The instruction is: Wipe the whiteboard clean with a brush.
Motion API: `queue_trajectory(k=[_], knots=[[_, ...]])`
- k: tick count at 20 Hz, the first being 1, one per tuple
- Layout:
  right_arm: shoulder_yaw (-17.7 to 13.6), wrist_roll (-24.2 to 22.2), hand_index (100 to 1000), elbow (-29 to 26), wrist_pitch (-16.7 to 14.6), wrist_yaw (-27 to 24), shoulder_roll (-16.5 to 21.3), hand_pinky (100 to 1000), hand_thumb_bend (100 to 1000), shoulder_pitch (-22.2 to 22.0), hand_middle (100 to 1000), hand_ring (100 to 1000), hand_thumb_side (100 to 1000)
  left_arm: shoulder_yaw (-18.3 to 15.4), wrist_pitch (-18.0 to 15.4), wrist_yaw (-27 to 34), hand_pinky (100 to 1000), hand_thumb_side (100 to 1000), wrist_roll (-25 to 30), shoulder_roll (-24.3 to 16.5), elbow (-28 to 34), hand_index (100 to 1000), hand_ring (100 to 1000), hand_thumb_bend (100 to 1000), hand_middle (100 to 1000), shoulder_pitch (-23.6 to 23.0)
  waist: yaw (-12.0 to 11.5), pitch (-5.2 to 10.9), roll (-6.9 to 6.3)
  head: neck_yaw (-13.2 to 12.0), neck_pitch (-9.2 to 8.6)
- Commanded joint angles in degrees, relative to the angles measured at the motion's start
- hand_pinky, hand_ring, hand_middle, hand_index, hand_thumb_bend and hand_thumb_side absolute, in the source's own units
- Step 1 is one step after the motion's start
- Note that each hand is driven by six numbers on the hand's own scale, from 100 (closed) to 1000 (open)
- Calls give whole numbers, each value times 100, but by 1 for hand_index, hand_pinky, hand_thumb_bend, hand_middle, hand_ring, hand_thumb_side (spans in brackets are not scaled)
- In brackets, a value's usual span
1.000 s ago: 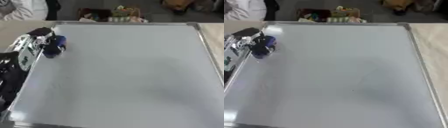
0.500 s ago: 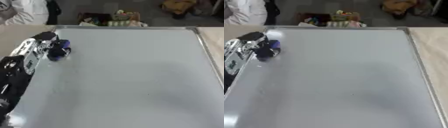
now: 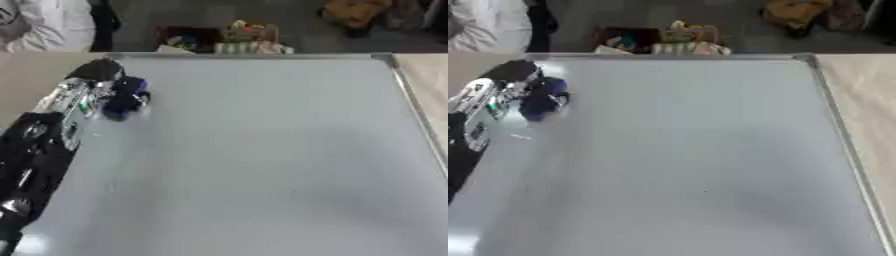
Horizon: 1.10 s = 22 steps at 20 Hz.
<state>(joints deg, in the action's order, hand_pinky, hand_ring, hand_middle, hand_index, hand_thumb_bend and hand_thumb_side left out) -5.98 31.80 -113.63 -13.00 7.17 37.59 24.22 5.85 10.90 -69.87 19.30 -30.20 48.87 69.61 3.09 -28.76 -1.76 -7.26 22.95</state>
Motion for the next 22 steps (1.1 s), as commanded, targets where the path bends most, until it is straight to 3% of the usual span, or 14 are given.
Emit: queue_trajectory(k=[1, 9, 16, 22], knots=[[-65, 17, 871, -96, -5, -37, 122, 843, 100, 64, 802, 806, 1000, -28, 8, -275, 357, 599, -62, -103, -25, 466, 464, 313, 396, 127, 23, 101, 6, -52, -124], [-66, 28, 872, -96, 9, -42, 106, 843, 100, 71, 801, 806, 1000, -106, 71, -432, 352, 604, -133, -100, -109, 470, 459, 275, 388, 146, 55, 32, -1, -67, -189], [-72, 33, 872, -96, 12, -32, 96, 843, 100, 64, 800, 806, 1000, -185, 114, -188, 352, 620, 48, -122, -223, 479, 460, 239, 390, 132, 68, -3, 12, -69, -174], [-79, 58, 872, -96, 21, -28, 83, 843, 100, 49, 800, 805, 1000, -282, 247, 119, 353, 657, 191, -172, -322, 480, 461, 100, 392, 94, 62, -18, 41, -71, -155]])
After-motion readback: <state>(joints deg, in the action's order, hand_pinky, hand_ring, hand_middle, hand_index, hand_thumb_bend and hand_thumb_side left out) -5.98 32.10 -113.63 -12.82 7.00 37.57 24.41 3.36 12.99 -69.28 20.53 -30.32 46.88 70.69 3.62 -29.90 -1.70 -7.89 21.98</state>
